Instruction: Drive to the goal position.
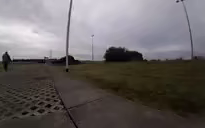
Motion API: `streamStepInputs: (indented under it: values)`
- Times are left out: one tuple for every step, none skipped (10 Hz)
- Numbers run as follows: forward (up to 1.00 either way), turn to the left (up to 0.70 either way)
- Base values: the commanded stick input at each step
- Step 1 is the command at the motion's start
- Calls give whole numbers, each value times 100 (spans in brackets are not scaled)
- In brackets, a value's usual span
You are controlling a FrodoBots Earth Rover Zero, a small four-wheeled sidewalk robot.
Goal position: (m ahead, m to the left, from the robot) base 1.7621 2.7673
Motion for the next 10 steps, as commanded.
streamStepInputs:
  values:
    - [85,34]
    - [85,34]
    - [85,34]
    - [85,34]
    - [85,34]
    - [85,34]
    - [85,34]
    - [85,34]
    - [78,38]
    - [44,58]
